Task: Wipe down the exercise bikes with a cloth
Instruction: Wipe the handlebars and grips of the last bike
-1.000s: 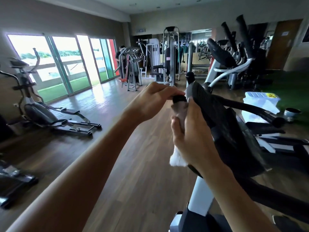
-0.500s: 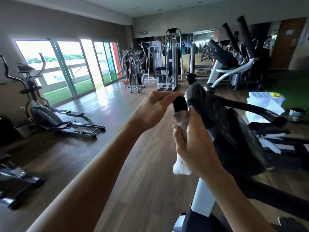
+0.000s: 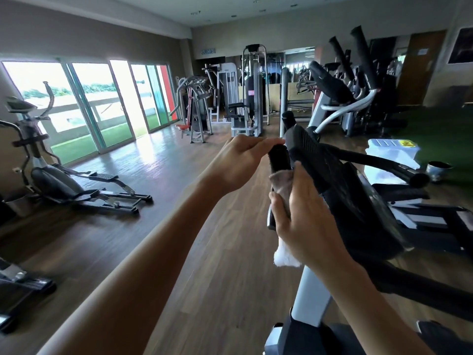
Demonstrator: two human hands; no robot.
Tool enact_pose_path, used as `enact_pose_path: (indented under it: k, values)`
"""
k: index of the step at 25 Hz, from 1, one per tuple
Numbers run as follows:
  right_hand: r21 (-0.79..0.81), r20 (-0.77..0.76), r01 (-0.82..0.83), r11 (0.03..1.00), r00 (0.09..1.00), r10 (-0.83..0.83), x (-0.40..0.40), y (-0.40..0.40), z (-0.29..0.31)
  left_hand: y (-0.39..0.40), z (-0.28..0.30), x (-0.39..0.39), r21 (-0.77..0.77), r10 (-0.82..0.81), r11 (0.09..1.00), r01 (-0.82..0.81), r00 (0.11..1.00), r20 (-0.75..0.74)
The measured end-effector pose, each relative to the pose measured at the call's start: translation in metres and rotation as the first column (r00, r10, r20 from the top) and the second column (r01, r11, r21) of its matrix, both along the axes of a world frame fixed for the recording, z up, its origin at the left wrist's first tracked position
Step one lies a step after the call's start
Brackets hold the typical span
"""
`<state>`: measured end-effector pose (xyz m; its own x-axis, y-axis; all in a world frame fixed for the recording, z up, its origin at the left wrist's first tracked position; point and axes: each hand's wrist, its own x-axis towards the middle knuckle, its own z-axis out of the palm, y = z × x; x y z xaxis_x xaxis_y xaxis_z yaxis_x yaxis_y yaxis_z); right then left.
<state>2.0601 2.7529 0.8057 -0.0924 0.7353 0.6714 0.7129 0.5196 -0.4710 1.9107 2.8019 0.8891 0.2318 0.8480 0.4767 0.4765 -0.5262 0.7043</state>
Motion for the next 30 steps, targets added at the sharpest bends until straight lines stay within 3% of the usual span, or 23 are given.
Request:
enact_pose_path:
  k: [5,10,17,22,30]
  values:
    - [0.040,-0.024,0.073,0.997,0.997,-0.072,-0.012,0.021,0.030,0.028,0.026,0.000,-0.036,-0.150,0.988,0.148,0.987,-0.050]
    - [0.057,0.025,0.256,0.965,0.966,-0.258,-0.011,-0.015,-0.020,0.053,0.018,0.010,-0.249,-0.455,0.878,0.408,0.873,-0.176]
    - [0.245,0.070,0.608,0.755,0.766,-0.639,-0.045,-0.013,-0.027,0.075,0.023,0.007,-0.344,-0.677,0.729,0.592,0.701,-0.226]
    - [0.318,0.107,0.714,0.624,0.627,-0.772,-0.071,0.015,0.003,0.082,0.025,0.021,-0.361,-0.783,0.605,0.710,0.614,-0.105]
    - [0.385,0.268,0.759,0.524,0.452,-0.851,-0.070,-0.010,-0.037,0.096,0.018,0.011,-0.394,-0.889,0.446,0.804,0.447,-0.094]
